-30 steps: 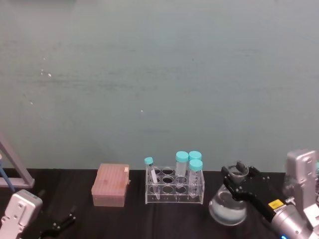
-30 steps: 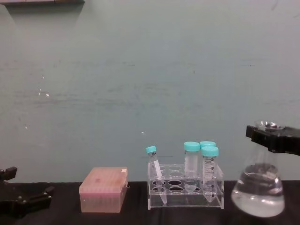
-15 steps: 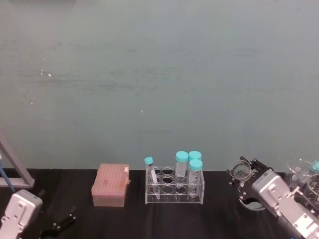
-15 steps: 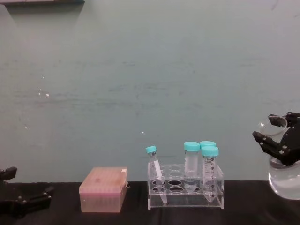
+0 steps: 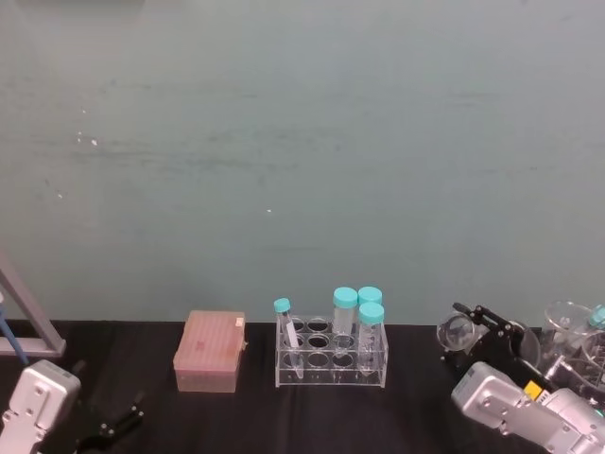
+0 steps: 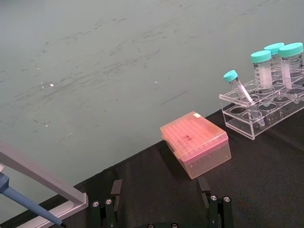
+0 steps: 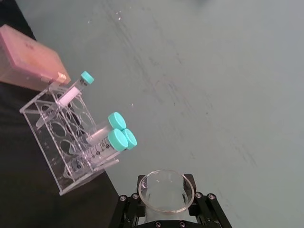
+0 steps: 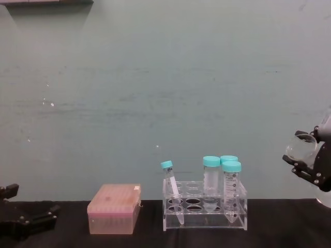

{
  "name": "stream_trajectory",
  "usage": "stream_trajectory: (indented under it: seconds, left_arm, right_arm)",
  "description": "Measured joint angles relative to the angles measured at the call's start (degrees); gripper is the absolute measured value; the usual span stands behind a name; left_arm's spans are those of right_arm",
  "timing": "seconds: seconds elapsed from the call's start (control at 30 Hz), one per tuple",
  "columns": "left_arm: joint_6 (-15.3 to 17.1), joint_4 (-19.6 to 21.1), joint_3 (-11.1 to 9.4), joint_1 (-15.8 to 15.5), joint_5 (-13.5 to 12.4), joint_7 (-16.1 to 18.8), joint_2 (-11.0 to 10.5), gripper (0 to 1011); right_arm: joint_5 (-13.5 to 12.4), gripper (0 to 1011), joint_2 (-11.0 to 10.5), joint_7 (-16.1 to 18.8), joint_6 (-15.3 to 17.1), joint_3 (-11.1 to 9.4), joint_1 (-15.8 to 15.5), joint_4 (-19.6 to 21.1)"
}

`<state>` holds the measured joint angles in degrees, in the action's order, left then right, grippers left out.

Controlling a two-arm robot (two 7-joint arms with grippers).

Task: Pick up the beaker with the right gripper, shake it three times, and then put it down.

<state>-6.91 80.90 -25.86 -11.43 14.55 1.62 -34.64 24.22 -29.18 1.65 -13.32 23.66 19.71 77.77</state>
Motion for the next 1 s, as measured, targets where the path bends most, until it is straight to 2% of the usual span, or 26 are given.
stream_trajectory:
  seconds: [0.17, 0.23, 0.37, 0.4, 0.47, 0.5, 0.6, 0.7, 0.8, 1.0]
  left_arm:
    - [0.0, 0.0, 0.0, 0.0, 0.0, 0.0, 0.0, 1000]
    - [0.0, 0.0, 0.0, 0.0, 0.0, 0.0, 0.0, 1000]
    - [0.0, 0.0, 0.0, 0.0, 0.0, 0.0, 0.0, 1000]
    - [0.0, 0.0, 0.0, 0.0, 0.0, 0.0, 0.0, 1000]
    - [0.0, 0.0, 0.0, 0.0, 0.0, 0.0, 0.0, 1000]
    - [0.0, 0.0, 0.0, 0.0, 0.0, 0.0, 0.0, 1000]
    - [0.0, 0.0, 0.0, 0.0, 0.0, 0.0, 0.0, 1000]
    - [0.0, 0.0, 0.0, 0.0, 0.0, 0.0, 0.0, 1000]
    - [0.0, 0.0, 0.0, 0.0, 0.0, 0.0, 0.0, 1000]
    - [0.0, 0.0, 0.0, 0.0, 0.0, 0.0, 0.0, 1000]
  right_arm:
    - [0.94, 478, 0.3, -0.02, 0.12, -0.33, -0.05, -0.06]
    - [-0.63, 478, 0.93, 1.03, 0.74, -1.17, -0.43, 0.03]
    - [-6.65, 478, 2.75, 4.53, 2.05, -3.49, -1.58, 1.06]
    - [-10.27, 478, 3.78, 6.42, 2.93, -4.75, -2.23, 1.77]
    - [-13.52, 478, 4.73, 8.19, 3.5, -5.86, -2.91, 2.47]
    - [-16.12, 478, 5.64, 9.41, 3.94, -6.84, -3.45, 3.04]
    - [-20.79, 478, 7.25, 11.54, 5.06, -8.53, -4.33, 4.02]
    - [-26.36, 478, 9.42, 14.07, 7.92, -10.73, -5.39, 5.31]
    - [-29.42, 478, 10.54, 15.25, 10.51, -11.76, -6.04, 6.26]
    - [-32.1, 478, 11.52, 15.68, 14.87, -12.3, -7.02, 7.43]
